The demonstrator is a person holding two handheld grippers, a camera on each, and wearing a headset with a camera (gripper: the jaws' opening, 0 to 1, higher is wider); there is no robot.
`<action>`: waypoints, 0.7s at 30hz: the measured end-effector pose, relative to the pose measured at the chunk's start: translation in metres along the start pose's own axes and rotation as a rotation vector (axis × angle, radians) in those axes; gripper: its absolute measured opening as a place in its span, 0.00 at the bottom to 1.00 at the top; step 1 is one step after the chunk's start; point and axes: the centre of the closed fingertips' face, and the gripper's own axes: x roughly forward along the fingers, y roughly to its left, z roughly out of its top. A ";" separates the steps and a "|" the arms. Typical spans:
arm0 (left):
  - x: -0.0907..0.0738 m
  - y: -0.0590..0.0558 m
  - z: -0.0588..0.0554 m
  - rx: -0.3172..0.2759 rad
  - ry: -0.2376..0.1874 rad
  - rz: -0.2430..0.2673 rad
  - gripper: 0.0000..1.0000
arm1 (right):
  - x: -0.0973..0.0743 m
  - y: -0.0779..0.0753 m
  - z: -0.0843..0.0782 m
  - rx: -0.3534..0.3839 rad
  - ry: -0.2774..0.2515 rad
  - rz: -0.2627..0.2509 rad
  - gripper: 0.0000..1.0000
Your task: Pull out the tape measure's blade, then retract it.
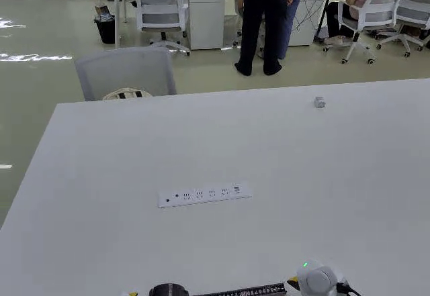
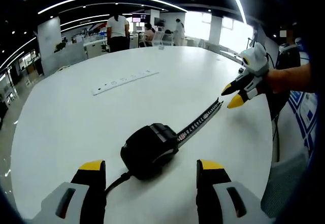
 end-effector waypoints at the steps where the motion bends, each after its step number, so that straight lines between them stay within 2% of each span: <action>1: 0.001 0.000 -0.001 -0.006 -0.002 0.002 0.70 | -0.001 0.003 -0.001 0.017 -0.005 -0.001 0.44; 11: -0.009 -0.001 -0.008 -0.071 -0.003 0.043 0.73 | -0.008 0.015 -0.008 0.096 -0.022 -0.026 0.48; 21: -0.017 -0.002 -0.013 -0.139 -0.021 0.086 0.77 | -0.016 0.026 -0.008 0.152 -0.046 -0.046 0.52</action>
